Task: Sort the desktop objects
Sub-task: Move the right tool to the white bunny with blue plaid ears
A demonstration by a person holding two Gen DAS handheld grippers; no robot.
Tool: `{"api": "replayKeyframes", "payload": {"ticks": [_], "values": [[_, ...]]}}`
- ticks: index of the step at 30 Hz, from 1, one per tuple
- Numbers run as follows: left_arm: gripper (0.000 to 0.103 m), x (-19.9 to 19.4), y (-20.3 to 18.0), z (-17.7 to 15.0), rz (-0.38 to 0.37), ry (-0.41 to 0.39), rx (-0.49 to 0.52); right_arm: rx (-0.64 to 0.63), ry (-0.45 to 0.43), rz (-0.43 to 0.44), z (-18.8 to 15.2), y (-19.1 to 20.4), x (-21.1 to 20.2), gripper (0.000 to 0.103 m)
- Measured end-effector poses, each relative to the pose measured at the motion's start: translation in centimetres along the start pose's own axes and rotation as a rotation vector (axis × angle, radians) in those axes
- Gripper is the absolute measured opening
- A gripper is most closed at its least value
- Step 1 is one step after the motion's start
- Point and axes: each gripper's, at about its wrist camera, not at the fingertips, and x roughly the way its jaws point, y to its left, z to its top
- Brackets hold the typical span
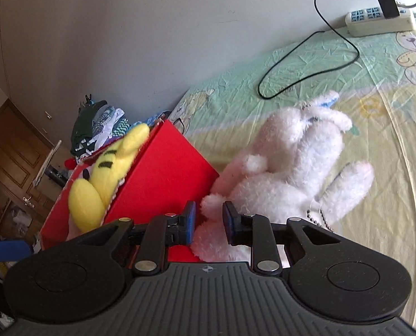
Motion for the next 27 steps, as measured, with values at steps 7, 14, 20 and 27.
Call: {"api": "replayKeyframes", "payload": {"ticks": [7,14,20,27], "values": [[0.082,2.8,-2.5,1.2,-0.099,0.014,0.029,0.104,0.035,0.013,-2.3,-3.2,-4.3,0.000],[0.084,9.2,-6.2,3.5,-0.143,0.082,0.105,0.142,0.043,-0.159,-5.2,-5.5,-6.9,0.012],[0.084,17.0,-7.4,3.4,-0.023,0.174,0.146,0.306,-0.069,-0.116,-6.3,-8.6,-11.3,0.013],[0.087,20.0,-6.1,1.2,-0.005,0.256,0.066,0.398,-0.147,-0.074,-6.6,-10.0,-13.9,0.014]]}}
